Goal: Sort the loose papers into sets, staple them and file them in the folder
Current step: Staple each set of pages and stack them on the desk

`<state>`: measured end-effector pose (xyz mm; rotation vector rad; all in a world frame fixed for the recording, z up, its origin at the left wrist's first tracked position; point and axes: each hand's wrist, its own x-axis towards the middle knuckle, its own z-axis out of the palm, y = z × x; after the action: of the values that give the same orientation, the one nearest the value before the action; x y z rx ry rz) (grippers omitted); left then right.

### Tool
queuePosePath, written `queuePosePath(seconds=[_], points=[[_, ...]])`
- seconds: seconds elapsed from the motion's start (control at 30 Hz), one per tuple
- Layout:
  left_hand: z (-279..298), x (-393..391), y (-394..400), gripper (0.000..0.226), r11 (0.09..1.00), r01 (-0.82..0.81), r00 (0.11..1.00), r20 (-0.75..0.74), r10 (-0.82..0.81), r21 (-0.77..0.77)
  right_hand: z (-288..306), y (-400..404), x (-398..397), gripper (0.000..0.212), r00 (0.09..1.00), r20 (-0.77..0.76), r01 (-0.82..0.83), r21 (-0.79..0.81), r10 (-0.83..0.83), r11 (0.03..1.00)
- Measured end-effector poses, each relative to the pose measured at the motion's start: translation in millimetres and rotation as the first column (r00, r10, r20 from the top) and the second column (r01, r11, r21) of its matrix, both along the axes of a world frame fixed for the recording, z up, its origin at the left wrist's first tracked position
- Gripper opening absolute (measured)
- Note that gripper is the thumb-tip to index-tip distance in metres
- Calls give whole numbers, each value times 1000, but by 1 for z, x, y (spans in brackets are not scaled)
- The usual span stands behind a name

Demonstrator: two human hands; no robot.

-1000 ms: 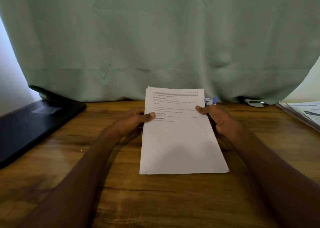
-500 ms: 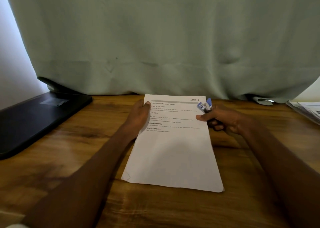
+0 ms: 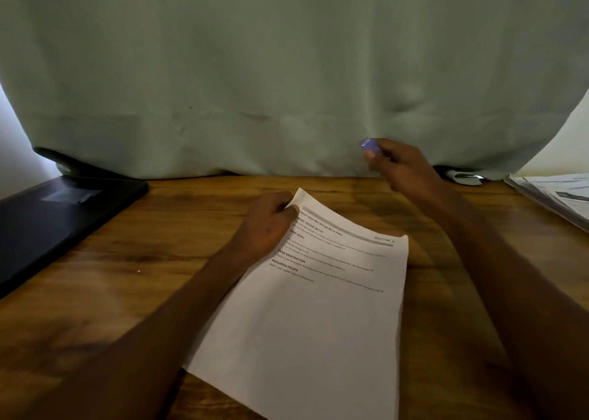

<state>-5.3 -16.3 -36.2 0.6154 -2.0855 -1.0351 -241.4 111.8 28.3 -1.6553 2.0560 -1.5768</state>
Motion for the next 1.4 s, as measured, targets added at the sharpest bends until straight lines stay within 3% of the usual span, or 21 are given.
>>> queuePosePath(seconds=[0.1, 0.4, 0.9, 1.17, 1.4], points=[[0, -1, 8, 21, 998, 53, 998, -30, -53, -29, 0, -6, 21, 34, 957, -253, -103, 157, 140, 982], [3, 0, 13, 36, 982, 58, 997, -49, -67, -178, -5, -11, 45, 49, 939, -245, -148, 351, 243, 925], [1, -3, 12, 28, 984, 41, 997, -55, -51, -175, -15, -25, 43, 50, 947, -227, -156, 296, 228, 943], [0, -2, 13, 23, 987, 59, 997, -43, -66, -153, -17, -30, 39, 34, 947, -236, -140, 306, 217, 942], [5, 1, 18, 32, 989, 65, 995, -72, -75, -132, -18, -30, 43, 44, 940, -277, -102, 333, 201, 937]])
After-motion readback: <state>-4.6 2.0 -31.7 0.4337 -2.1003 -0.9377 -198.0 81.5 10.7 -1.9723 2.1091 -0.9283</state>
